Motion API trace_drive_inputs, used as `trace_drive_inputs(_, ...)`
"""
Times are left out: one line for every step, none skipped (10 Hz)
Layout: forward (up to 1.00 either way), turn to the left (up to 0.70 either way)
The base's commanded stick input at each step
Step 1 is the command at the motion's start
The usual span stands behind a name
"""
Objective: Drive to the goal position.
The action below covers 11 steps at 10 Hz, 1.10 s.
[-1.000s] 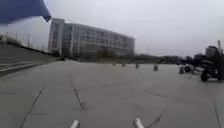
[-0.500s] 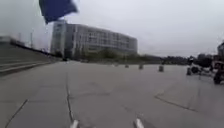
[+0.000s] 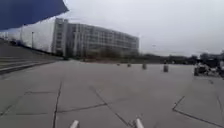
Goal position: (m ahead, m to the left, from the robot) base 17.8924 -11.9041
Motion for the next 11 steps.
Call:
trace_drive_inputs(0.98, -0.38)
trace_drive_inputs(0.98, -0.37)
trace_drive_inputs(0.98, -0.37)
trace_drive_inputs(0.98, -0.36)
trace_drive_inputs(0.98, -0.27)
trace_drive_inputs(0.98, 0.0)
trace_drive_inputs(0.97, 0.0)
trace_drive_inputs(0.96, 0.0)
trace_drive_inputs(0.97, 0.0)
trace_drive_inputs(0.95, 0.0)
trace_drive_inputs(0.98, 0.0)
